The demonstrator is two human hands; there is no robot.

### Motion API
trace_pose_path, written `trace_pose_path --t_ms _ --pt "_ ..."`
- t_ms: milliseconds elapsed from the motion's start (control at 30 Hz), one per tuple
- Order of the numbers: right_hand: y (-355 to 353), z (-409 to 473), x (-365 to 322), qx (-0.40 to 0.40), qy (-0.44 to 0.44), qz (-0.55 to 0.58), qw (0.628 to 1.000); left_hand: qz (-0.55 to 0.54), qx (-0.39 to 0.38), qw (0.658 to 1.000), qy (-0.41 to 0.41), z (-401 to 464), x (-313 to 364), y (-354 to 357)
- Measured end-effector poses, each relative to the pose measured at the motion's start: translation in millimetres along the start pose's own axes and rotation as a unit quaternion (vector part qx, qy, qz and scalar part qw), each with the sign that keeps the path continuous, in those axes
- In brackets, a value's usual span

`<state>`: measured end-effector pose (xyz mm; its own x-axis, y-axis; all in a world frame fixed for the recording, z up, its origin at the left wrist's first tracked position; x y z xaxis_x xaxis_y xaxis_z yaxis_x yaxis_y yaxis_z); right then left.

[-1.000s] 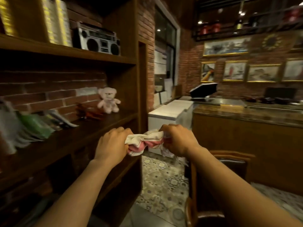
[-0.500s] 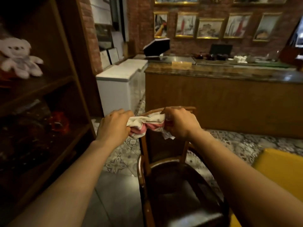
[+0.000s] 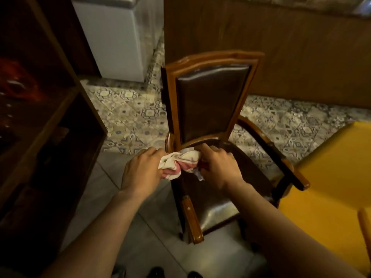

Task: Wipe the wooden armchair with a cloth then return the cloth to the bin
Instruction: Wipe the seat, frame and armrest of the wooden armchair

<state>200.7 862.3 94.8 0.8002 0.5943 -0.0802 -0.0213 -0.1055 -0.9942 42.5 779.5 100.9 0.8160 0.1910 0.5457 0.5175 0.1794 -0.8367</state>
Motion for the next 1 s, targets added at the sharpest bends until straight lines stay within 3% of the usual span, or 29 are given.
trace_pose_path --t_ms 467,600,767,900,1000 --pt "225.8 -69.9 0.2 -0.139 0.045 0.13 0.981 -0.112 -0.125 0.985 -0.044 -50.5 -74.6 220.4" --pt "243.9 -73.7 -6.6 -0.118 0.019 0.157 0.98 -0.148 -0.112 0.982 -0.04 -63.9 -80.6 239.2" --pt "244.5 -72.4 -22.7 -0.052 -0.003 0.137 0.989 -0.207 -0.166 0.964 -0.012 -60.7 -101.2 232.8" --pt "251.5 -63.6 -27.2 -0.028 0.007 0.074 0.997 -0.171 -0.036 0.984 0.033 -26.7 -108.0 200.0" --pt "256.3 -57.6 -25.3 -0.02 0.005 0.039 0.999 -0.117 -0.111 0.983 0.084 0.7 -83.1 227.5"
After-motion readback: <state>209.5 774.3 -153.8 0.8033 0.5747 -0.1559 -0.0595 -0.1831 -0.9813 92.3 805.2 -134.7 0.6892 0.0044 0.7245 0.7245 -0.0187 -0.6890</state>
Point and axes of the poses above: each hand's wrist, its own z-axis towards the middle knuckle, its own y-axis out of the palm, x = y × z, the point moved 10 cm from there along z, towards the middle knuckle, and after that the axes turned 14 degrees about -z, right-handed, at the moved point
